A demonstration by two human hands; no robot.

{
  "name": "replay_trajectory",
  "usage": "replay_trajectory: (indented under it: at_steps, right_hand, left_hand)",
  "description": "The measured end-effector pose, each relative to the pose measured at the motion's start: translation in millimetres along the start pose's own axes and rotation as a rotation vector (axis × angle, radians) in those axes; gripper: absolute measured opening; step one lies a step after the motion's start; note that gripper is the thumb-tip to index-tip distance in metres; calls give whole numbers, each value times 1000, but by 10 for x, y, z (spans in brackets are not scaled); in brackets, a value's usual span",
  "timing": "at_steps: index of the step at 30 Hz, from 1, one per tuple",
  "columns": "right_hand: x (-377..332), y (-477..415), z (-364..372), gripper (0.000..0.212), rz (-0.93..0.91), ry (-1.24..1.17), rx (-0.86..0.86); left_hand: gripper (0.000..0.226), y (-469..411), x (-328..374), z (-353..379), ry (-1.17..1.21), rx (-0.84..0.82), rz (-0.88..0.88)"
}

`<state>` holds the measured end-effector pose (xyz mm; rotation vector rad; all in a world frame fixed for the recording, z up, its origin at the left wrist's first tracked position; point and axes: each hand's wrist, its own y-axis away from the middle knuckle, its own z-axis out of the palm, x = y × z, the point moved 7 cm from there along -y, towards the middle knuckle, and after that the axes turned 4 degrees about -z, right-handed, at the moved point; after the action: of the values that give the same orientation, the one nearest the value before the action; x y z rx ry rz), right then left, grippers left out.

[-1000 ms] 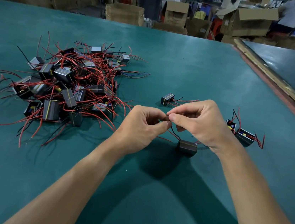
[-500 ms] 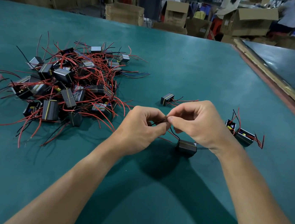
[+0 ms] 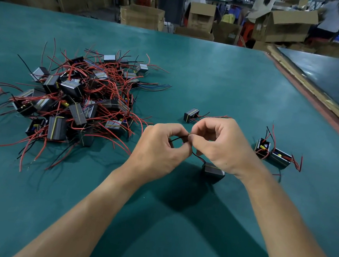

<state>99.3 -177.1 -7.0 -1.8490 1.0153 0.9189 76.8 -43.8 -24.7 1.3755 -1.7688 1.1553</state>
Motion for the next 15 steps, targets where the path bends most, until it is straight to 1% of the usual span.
replay_trajectory:
  at_steps: [3,7,10,15]
  right_hand:
    - [-2,-10,-11,21,-13,3,28]
    - [-10,-3,-33,18,-30,21,16]
    - [-1,0,-90,15,-22,54,30]
    - [11,6,-178,25,6,70,55]
  left_hand:
    - [17,-13,-9,25,127,-19,-50]
    - [18,-24,-31,60,290,-68,-127]
    - [12,-32,-60,50,304,-80,-154]
    - [19,-23,-38,43,337,-96,-145]
